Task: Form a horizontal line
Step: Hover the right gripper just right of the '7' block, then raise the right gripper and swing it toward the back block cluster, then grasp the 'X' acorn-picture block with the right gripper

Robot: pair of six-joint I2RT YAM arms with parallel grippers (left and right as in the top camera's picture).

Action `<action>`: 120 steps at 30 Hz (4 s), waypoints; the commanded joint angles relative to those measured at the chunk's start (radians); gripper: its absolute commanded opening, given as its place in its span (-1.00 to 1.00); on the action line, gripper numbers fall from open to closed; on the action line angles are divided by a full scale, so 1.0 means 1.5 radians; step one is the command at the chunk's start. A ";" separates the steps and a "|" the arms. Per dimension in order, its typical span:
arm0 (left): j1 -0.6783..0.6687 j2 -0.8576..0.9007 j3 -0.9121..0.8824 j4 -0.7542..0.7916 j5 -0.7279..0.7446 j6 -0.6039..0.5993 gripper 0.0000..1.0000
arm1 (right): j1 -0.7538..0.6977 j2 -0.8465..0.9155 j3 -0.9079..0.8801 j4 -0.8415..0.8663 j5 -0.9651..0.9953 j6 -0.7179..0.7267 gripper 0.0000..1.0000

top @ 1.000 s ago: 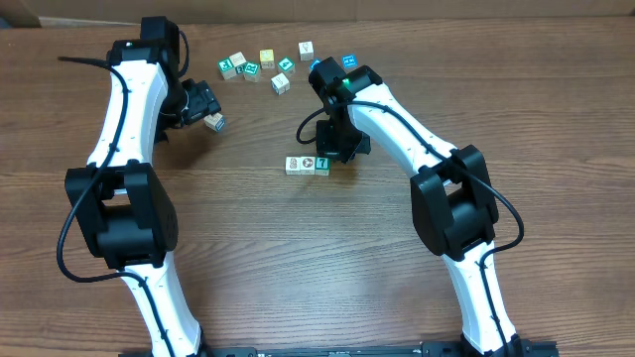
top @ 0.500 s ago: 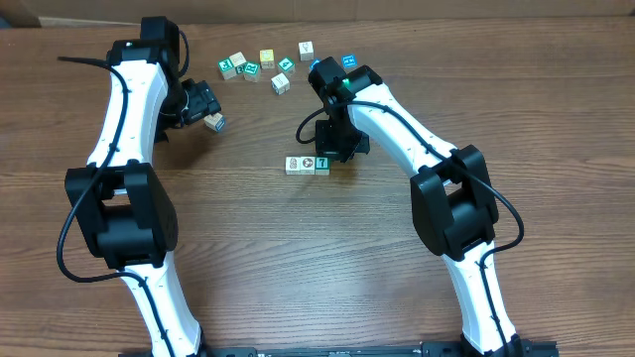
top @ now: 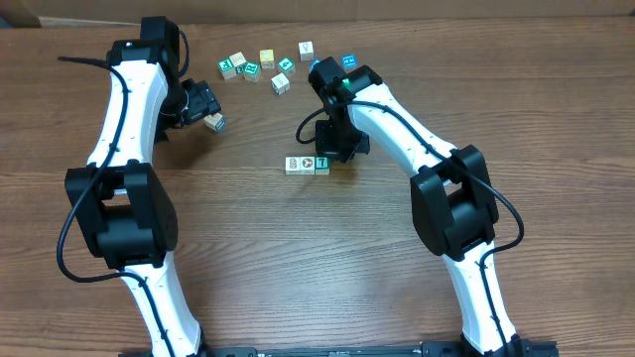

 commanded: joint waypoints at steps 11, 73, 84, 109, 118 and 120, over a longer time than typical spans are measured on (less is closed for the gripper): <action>-0.006 0.006 0.010 0.001 -0.003 0.006 1.00 | 0.000 0.010 0.000 -0.024 -0.007 0.001 -0.90; -0.006 0.006 0.010 0.001 -0.003 0.006 1.00 | -0.084 0.009 0.186 -0.102 0.059 -0.004 -0.80; -0.006 0.006 0.010 0.001 -0.003 0.006 1.00 | -0.104 0.014 0.221 0.006 0.117 -0.038 0.19; -0.006 0.006 0.010 0.001 -0.003 0.006 1.00 | -0.109 0.014 -0.042 0.306 0.144 -0.073 -0.40; -0.006 0.006 0.010 0.001 -0.003 0.006 0.99 | -0.109 0.008 0.006 0.225 0.144 -0.073 -0.79; -0.006 0.006 0.010 0.001 -0.003 0.006 1.00 | -0.109 0.002 0.029 0.184 0.144 -0.072 -0.83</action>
